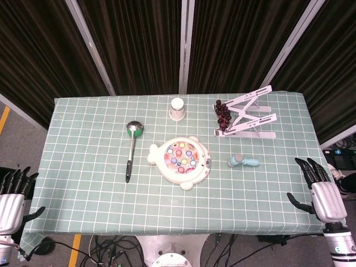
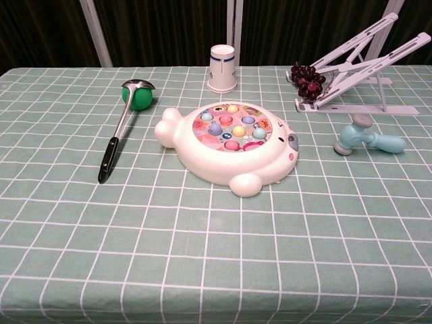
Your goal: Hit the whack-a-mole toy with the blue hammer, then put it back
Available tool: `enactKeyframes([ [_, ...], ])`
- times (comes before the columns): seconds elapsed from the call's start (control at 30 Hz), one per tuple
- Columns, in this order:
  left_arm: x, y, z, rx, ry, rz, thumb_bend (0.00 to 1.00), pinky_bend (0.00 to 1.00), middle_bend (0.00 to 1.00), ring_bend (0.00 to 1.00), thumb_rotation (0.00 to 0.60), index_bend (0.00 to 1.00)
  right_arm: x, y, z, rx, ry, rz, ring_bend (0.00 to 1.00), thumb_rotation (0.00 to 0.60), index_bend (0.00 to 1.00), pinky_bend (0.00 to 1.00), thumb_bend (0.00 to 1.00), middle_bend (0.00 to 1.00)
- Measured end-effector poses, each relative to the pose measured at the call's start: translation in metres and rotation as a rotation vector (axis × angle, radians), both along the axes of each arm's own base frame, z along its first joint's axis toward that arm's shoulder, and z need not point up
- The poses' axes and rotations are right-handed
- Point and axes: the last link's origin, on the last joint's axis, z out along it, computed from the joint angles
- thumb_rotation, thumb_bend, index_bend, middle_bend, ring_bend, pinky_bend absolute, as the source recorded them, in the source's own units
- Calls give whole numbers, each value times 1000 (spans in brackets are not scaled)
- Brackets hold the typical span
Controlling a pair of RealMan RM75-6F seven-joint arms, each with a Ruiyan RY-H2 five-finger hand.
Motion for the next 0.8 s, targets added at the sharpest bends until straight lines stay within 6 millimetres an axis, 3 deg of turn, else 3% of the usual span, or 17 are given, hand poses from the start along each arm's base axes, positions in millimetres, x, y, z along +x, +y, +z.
enactKeyframes([
  [0.27,-1,-2,0,1,1,6,0,0,51,0,600,157,2,-3,-4,25,2,6,0,600,9,90,176,127],
  [0.4,-1,-1,2,6,1,6,0,0,51,0,600,157,10,-14,-6,64,-6,23,0,600,9,90,175,131],
  [0.6,-2,-2,1,5,-1,12,0,0,51,0,600,157,20,-49,-14,156,25,14,0,600,26,90,161,150],
  [0.8,-4,0,1,2,1,23,0,0,51,0,600,157,30,-99,-33,261,56,-22,22,600,108,98,135,193],
])
